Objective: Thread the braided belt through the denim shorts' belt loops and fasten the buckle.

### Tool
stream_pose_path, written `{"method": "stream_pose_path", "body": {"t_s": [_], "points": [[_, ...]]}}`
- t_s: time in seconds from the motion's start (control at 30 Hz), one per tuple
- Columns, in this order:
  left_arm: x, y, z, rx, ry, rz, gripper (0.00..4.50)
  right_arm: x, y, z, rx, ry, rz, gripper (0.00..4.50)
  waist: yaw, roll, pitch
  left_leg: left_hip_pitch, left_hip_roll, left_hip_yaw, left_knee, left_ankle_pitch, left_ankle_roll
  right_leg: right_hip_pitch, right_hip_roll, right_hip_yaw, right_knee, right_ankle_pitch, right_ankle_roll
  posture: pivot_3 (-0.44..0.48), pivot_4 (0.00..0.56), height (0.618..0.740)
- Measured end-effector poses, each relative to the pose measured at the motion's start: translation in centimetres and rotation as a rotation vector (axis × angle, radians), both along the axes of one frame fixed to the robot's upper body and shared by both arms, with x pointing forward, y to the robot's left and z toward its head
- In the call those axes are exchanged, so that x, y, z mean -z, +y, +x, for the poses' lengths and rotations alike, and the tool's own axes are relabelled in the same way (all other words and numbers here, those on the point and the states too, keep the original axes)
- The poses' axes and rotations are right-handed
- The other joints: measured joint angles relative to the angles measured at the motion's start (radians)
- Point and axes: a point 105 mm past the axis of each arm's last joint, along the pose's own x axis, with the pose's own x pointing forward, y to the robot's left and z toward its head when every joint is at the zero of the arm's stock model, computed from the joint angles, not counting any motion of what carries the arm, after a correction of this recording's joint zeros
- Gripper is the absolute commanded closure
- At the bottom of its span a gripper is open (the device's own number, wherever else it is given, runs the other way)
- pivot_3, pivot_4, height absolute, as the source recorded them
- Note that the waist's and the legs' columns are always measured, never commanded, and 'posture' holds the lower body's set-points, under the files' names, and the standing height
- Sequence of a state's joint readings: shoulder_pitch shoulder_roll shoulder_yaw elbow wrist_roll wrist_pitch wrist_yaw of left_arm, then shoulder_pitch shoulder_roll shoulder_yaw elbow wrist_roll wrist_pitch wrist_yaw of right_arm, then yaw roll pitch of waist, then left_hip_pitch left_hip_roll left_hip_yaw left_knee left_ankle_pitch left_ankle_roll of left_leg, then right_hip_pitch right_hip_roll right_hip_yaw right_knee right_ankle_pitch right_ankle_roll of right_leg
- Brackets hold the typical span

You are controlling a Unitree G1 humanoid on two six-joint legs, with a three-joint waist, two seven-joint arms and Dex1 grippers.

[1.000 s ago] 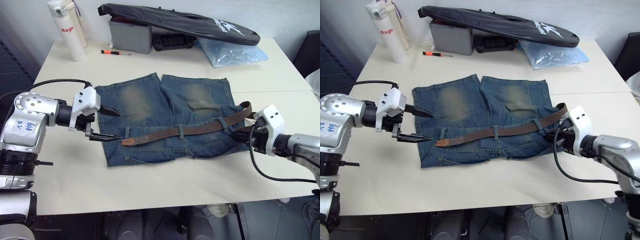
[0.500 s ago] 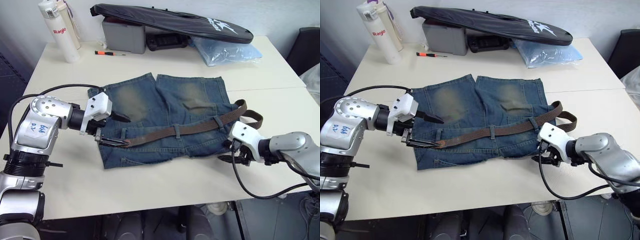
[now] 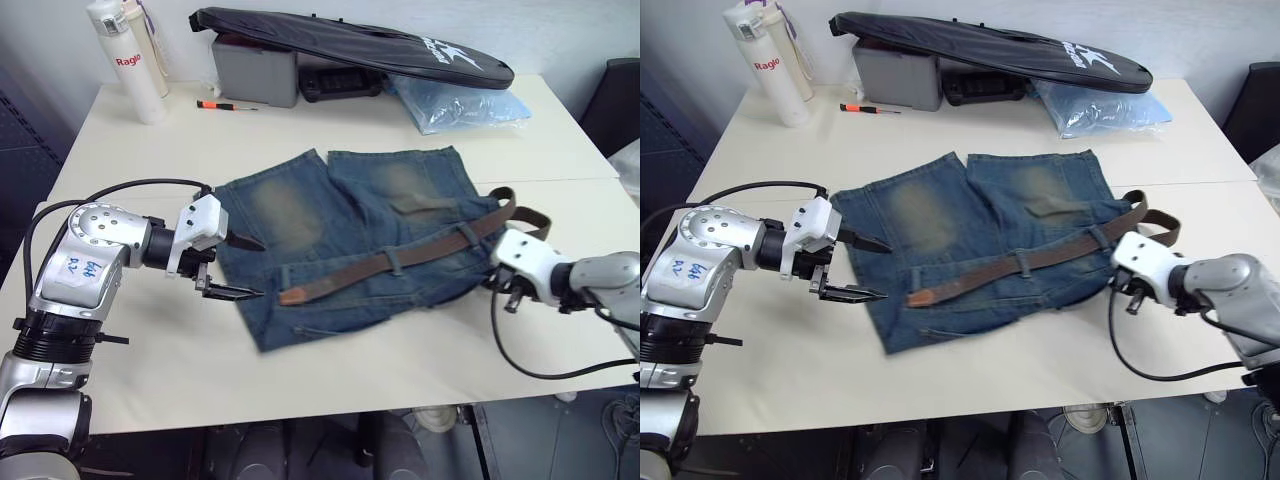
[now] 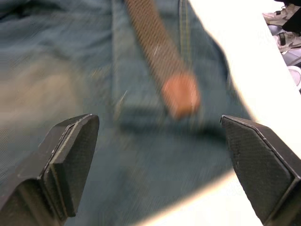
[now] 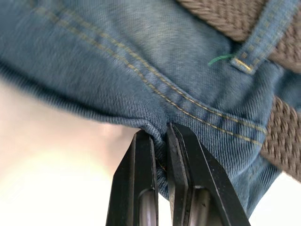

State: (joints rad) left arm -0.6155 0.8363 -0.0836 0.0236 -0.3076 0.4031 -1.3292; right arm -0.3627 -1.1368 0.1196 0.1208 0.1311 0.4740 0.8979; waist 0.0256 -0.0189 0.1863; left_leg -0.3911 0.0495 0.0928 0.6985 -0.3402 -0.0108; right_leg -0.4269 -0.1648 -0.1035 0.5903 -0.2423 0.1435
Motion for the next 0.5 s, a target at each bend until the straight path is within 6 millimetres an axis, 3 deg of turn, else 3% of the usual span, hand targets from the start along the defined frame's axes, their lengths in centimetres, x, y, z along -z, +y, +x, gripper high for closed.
{"method": "stream_pose_path", "body": {"t_s": [0.13,0.27,0.37,0.5], "points": [[0.5,-0.2,0.3,0.0,0.001,-0.007,0.0,-0.5,-2.3,0.5,0.084,-0.03,-0.032,4.48,-0.005,0.001,0.0,0.0,0.0,0.0,0.0,0.0,0.0,0.0,0.0,0.0,0.0,0.0,0.0,0.0,0.15,0.74],[0.7,-0.5,0.4,0.006,-0.012,-0.009,0.0,-1.1,-3.1,1.0,0.111,-0.06,-0.061,4.48,-0.004,0.001,0.001,0.0,0.0,0.0,0.0,0.0,0.0,0.0,0.0,0.0,0.0,0.0,0.0,0.0,0.15,0.74],[0.8,-0.6,0.5,0.01,-0.017,-0.009,0.0,-1.2,-3.2,0.8,0.132,-0.06,-0.05,3.2,-0.003,0.001,0.001,0.0,0.0,0.0,0.0,0.0,0.0,0.0,0.0,0.0,0.0,0.0,0.0,0.0,0.15,0.74],[1.2,-0.7,0.7,0.009,-0.007,-0.009,0.0,-3.2,-3.1,0.4,0.163,-0.097,0.025,1.22,-0.004,0.002,0.001,0.0,0.0,0.0,0.0,0.0,0.0,-0.001,0.0,0.0,0.0,0.0,0.0,0.0,0.15,0.74]]}}
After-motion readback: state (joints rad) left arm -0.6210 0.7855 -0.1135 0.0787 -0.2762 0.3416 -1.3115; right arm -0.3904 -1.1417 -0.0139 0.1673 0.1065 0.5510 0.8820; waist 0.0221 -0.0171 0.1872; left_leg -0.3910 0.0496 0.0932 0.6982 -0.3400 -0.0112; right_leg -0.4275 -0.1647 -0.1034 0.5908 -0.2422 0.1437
